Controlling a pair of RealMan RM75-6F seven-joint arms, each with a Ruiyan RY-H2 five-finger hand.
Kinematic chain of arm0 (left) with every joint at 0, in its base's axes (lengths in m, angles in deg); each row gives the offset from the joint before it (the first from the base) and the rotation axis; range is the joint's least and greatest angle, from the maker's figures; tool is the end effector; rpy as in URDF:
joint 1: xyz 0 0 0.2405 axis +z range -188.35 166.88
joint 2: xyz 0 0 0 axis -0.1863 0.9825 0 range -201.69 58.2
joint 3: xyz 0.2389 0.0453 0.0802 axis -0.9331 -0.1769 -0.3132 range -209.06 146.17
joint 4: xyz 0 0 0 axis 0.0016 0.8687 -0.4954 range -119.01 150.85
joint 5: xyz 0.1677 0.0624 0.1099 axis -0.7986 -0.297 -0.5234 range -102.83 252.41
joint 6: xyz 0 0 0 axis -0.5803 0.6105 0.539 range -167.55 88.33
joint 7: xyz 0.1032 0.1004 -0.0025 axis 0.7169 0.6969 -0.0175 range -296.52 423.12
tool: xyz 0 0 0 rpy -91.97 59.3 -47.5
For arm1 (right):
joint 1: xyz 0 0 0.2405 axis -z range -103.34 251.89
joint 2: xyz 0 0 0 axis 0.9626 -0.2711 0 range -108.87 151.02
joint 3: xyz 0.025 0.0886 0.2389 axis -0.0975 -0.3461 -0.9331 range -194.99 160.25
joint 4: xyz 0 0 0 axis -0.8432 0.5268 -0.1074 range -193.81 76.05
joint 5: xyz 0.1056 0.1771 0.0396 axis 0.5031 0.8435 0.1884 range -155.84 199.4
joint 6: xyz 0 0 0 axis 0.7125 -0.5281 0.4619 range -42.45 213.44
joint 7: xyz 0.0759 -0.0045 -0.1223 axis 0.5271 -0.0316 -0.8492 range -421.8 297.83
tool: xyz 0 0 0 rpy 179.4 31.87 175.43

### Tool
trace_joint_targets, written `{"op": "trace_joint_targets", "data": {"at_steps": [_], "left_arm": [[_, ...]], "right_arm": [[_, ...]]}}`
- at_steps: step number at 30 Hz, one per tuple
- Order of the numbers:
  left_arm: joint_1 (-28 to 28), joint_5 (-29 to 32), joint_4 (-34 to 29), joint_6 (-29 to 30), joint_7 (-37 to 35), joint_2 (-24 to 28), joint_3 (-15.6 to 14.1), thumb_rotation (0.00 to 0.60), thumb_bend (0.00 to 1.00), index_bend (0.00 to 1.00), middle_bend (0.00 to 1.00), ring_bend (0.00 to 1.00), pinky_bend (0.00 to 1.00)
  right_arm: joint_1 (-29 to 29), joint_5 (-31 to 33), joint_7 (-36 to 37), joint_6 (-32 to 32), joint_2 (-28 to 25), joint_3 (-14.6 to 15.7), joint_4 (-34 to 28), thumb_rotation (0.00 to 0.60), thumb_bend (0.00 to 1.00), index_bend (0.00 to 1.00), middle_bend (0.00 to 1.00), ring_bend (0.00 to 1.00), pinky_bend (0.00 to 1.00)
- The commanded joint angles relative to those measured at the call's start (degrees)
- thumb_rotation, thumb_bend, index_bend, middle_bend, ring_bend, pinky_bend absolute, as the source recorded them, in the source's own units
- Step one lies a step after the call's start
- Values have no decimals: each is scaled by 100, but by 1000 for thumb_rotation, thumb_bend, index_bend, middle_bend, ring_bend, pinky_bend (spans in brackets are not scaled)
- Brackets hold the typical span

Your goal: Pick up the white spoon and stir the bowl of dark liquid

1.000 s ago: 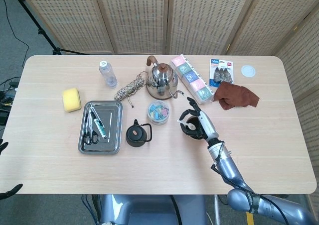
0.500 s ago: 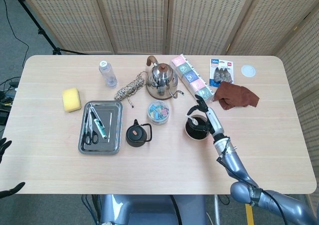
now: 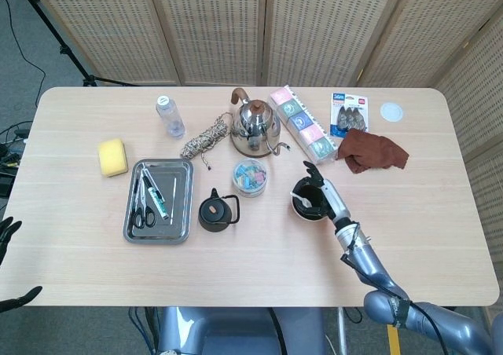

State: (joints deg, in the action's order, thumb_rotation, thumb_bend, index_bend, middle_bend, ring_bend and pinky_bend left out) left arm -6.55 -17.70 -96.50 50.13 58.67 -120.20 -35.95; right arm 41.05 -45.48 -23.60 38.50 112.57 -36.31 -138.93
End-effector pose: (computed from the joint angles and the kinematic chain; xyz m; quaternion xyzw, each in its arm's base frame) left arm -0.2705 0.1089 0.2012 -0.5603 -0.4741 -0.3928 0.5541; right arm -0.1837 -0.3452 -0.0175 0.4168 -0.7187 0.5175 0.2049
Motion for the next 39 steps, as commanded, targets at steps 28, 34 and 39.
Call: {"op": "trace_joint_targets", "data": {"at_steps": [28,34,39], "left_arm": [[-132,290,-162,-261,365,-89,78,600,0,0,0,0,0],[-127,240,-164,-250,398,-103,62,600,0,0,0,0,0],[-119,208,-159,-240,401,-108,48,600,0,0,0,0,0]], "right_arm": [[-10,-292,799,107,-84,-1,824,600,567,556,0,0,0],[104,-369,883,124,-323,112,611,600,568,556,0,0,0],[181,-455,934,139,-522,209,360,600,569,556,0,0,0]]}}
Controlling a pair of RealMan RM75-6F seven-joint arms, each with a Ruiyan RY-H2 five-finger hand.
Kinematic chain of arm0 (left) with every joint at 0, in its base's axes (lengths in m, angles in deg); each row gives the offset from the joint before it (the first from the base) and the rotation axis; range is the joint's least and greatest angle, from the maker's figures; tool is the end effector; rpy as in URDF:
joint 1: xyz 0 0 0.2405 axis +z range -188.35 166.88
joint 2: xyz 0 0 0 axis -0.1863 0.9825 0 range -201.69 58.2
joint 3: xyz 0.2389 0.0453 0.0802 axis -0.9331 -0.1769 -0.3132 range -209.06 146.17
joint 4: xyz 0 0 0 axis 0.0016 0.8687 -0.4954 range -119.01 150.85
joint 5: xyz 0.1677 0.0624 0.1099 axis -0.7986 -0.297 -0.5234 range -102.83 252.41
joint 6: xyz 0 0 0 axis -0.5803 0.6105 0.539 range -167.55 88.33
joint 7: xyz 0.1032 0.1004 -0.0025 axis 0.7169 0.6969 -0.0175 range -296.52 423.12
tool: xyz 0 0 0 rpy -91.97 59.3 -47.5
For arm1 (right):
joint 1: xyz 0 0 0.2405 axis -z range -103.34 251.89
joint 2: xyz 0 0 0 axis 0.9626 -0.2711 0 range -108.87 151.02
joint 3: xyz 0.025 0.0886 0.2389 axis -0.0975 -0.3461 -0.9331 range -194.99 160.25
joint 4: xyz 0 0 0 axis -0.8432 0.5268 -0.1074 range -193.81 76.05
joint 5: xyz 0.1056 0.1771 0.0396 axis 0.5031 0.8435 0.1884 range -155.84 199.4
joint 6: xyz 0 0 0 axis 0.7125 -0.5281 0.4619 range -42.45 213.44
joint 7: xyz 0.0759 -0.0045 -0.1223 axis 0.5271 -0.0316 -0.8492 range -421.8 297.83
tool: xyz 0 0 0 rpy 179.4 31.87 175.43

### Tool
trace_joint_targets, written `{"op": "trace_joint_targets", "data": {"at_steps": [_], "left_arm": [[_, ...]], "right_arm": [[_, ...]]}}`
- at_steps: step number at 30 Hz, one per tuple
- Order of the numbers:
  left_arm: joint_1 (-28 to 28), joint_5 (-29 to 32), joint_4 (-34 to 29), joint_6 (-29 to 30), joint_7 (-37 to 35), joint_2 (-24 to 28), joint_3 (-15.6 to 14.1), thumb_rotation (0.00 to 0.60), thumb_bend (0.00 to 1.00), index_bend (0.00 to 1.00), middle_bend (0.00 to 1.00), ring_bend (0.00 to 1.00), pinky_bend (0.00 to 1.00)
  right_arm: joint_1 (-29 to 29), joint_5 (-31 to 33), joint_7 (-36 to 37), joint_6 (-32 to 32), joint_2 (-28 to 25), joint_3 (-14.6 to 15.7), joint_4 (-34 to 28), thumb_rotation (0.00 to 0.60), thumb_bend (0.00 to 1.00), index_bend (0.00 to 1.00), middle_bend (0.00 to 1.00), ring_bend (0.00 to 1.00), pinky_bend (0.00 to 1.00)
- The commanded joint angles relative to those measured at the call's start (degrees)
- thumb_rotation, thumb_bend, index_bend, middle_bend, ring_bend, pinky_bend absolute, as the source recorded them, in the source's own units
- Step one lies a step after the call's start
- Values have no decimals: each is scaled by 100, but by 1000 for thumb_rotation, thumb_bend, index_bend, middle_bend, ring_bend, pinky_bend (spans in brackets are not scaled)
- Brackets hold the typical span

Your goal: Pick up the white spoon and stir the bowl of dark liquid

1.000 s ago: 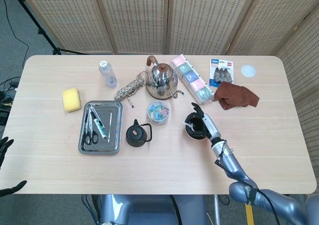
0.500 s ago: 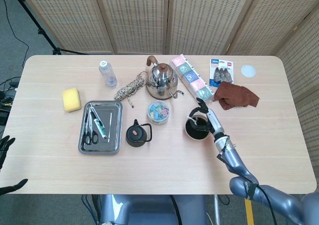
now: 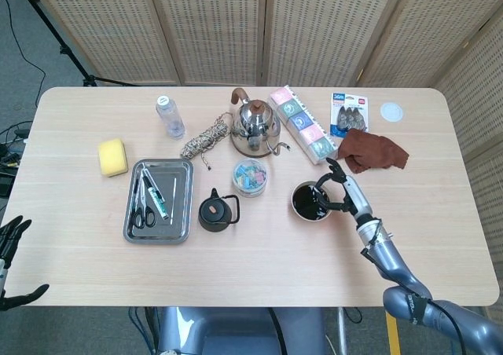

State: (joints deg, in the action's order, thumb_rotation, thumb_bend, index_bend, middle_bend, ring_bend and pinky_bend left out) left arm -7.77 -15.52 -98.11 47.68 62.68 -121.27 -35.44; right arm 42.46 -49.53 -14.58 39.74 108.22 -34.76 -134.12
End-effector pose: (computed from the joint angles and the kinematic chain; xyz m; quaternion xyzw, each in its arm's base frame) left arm -0.2679 0.1160 0.1913 -0.5676 -0.4772 -0.3753 0.5561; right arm -0.2270 -0.3532 0.0098 0.4058 -0.7195 0.5136 0.2321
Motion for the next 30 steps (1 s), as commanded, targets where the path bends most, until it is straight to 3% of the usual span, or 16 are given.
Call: {"op": "trace_joint_targets", "data": {"at_steps": [1,4,13,22,30], "left_arm": [[4,-15,2,8,0,-1,-6,600,0,0,0,0,0],[21,-64,9,33,-21,6,-27,600,0,0,0,0,0],[40,-94,44,75,-128,39,-39,600,0,0,0,0,0],[45,-121,69,89,-166,50,-46,600,0,0,0,0,0],[37,-84,71,74,-166,49,-36,600,0,0,0,0,0]], "right_arm": [[49,-65,41,19,-119,68,-170,600,568,556,0,0,0],[43,-196,34,32,-226,139,-471,600,568,556,0,0,0],[-116,-111,-215,29,-17,143,-519,600,569,556,0,0,0],[-336,-79,-430,-131,457,37,1,600,569,562,0,0,0],[-353,-24,-300,-191,495,-41,315,600,569,562,0,0,0]]}}
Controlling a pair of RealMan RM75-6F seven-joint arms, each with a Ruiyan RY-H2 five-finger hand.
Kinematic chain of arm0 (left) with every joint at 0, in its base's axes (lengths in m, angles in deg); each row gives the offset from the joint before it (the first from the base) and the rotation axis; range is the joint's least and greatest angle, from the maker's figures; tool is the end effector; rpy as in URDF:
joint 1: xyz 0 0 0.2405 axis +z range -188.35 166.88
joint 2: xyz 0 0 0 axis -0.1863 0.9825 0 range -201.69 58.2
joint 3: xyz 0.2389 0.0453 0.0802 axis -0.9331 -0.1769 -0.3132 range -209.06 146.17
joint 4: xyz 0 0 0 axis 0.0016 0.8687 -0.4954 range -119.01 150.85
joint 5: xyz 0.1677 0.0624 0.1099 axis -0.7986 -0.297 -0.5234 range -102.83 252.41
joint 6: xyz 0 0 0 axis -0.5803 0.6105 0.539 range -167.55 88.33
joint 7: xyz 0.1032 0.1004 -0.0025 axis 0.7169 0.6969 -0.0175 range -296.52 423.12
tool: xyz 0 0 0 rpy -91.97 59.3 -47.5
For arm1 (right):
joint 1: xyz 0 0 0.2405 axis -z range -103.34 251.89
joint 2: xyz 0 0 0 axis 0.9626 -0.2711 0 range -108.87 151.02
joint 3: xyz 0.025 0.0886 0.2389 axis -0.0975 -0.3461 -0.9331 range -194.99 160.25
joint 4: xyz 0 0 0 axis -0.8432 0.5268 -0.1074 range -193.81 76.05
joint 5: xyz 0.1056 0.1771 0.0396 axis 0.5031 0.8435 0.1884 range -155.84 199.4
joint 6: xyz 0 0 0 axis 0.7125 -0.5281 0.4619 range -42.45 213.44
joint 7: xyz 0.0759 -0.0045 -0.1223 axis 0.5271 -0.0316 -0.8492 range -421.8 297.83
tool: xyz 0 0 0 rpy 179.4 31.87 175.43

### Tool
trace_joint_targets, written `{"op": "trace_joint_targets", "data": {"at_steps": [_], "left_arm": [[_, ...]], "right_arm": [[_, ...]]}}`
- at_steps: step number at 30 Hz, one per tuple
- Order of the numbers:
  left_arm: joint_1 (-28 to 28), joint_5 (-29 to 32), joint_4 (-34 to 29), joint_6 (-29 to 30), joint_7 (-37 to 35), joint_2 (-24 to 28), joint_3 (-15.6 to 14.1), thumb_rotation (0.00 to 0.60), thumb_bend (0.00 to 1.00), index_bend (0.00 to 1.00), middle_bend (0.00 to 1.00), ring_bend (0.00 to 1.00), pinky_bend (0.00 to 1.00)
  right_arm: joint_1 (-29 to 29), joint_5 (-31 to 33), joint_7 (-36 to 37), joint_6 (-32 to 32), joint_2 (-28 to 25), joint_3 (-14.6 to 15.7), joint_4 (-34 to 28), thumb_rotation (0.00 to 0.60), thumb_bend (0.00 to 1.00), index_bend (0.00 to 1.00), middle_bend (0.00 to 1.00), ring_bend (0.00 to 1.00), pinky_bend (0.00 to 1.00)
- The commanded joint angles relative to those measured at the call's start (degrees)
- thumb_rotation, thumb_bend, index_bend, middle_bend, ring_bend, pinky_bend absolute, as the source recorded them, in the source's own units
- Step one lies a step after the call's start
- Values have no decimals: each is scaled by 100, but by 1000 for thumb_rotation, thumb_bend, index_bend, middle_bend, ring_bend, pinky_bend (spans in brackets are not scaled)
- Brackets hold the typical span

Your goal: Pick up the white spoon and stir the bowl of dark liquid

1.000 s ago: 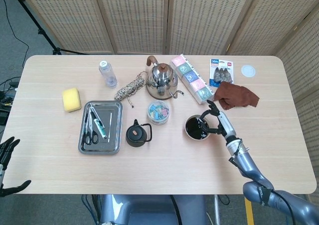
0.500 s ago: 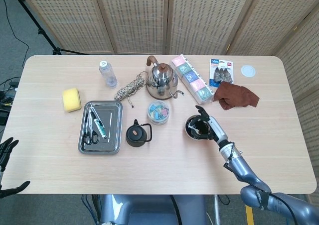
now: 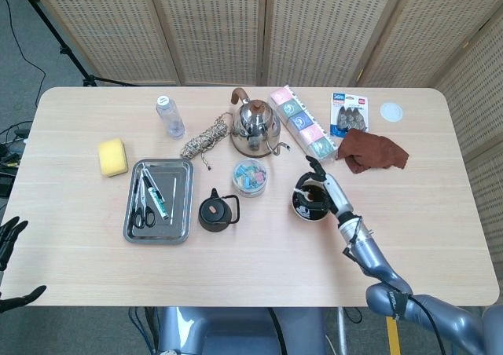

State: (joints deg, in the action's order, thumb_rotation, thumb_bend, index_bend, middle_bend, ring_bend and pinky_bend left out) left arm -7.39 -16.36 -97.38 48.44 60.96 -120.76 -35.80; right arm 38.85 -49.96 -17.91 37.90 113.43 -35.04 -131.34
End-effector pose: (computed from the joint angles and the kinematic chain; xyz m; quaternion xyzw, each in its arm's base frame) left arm -0.2696 0.1131 0.1950 -0.5658 -0.4773 -0.3803 0.5545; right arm -0.1962 -0.3629 -0.0137 0.4355 -0.6968 0.5264 0.2184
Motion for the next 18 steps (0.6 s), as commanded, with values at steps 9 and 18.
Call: {"op": "trace_joint_targets", "data": {"at_steps": [9,18], "left_arm": [[-14,-16,-50,-32,127,-34,-7,600,0,0,0,0,0],[-18,-62,-63,-63,202,-59,-38,600,0,0,0,0,0]], "right_arm": [[126,18,218,139,-386,75,-230,600,595,562,0,0,0],[234,-162,267,214,-759,262,-632,600,595,562,0,0,0]]}}
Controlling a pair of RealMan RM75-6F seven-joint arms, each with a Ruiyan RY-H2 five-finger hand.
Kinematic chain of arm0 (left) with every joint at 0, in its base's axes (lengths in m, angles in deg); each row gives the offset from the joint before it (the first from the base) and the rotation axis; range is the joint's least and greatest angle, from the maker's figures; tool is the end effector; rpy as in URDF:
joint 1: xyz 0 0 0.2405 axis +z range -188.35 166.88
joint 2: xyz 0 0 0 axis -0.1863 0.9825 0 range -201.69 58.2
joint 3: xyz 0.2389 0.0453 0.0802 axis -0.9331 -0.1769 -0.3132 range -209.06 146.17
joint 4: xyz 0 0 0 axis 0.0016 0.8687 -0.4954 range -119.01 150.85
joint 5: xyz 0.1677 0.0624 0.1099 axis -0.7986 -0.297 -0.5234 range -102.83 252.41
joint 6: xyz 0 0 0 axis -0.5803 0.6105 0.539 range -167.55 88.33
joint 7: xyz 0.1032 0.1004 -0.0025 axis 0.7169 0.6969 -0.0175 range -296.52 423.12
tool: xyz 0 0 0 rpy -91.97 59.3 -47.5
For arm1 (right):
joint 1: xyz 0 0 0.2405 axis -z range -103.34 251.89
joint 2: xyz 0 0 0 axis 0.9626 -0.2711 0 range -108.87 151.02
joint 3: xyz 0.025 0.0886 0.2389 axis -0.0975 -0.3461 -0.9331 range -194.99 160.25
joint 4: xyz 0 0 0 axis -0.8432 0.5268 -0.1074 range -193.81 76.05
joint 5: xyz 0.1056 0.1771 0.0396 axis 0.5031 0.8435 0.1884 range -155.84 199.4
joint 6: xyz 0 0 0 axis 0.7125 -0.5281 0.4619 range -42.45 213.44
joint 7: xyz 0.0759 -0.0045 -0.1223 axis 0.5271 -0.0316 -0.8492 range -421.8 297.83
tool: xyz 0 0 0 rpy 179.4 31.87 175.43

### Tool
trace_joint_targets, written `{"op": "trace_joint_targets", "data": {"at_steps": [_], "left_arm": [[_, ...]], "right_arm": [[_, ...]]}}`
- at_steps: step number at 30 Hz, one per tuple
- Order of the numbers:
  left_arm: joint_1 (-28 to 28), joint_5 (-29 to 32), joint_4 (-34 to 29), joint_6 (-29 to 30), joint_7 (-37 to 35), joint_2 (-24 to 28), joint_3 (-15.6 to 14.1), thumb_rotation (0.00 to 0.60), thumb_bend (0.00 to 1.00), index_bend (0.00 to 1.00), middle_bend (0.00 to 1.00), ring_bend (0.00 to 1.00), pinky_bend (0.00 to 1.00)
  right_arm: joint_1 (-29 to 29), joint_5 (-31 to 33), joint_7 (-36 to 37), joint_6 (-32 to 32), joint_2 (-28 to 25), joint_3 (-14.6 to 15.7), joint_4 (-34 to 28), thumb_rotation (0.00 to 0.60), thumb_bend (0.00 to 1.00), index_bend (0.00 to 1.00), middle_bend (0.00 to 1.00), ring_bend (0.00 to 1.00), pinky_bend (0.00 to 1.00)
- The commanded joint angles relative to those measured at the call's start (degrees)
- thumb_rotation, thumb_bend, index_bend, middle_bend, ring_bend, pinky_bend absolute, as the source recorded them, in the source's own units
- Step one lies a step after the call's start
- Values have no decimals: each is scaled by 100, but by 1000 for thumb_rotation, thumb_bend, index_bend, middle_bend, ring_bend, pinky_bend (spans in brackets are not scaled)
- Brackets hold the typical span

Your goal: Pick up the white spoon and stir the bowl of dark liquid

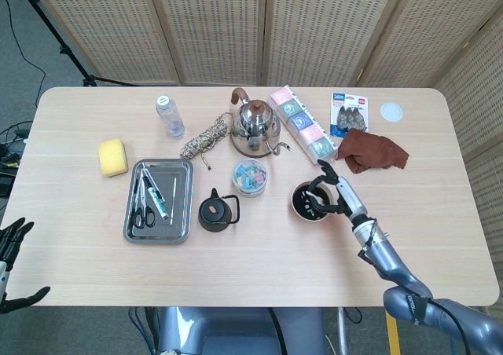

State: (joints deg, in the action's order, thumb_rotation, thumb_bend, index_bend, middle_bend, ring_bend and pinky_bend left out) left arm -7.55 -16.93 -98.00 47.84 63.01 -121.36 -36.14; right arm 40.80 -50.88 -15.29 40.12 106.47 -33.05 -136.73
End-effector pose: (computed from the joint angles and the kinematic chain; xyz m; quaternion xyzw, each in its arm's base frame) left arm -0.2661 0.1127 0.1892 -0.5754 -0.4750 -0.3746 0.5505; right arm -0.2132 -0.3504 0.0093 0.4405 -0.7129 0.5007 0.2169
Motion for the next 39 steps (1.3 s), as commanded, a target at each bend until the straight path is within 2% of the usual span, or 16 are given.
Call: {"op": "trace_joint_targets", "data": {"at_steps": [1,10,16,22,29,39], "left_arm": [[-1,-13,-2,1,-9,3,-6,600,0,0,0,0,0],[27,-73,37,80,-147,43,-17,600,0,0,0,0,0],[49,-73,85,141,-288,82,-11,600,0,0,0,0,0],[37,-53,108,120,-330,95,-4,600,0,0,0,0,0],[21,-20,103,92,-311,92,7,600,0,0,0,0,0],[34,-111,26,93,-134,43,-28,600,0,0,0,0,0]], "right_arm": [[58,-114,3,-31,-85,100,-149,600,595,562,0,0,0],[-33,-275,-116,-98,160,225,-161,600,595,562,0,0,0],[-203,-169,-208,-140,479,78,192,600,595,562,0,0,0],[-287,-75,-213,-151,582,-33,417,600,597,562,0,0,0],[-219,29,-139,-165,405,-87,480,600,608,562,0,0,0],[67,-388,164,-278,-137,240,-41,600,612,562,0,0,0]]}}
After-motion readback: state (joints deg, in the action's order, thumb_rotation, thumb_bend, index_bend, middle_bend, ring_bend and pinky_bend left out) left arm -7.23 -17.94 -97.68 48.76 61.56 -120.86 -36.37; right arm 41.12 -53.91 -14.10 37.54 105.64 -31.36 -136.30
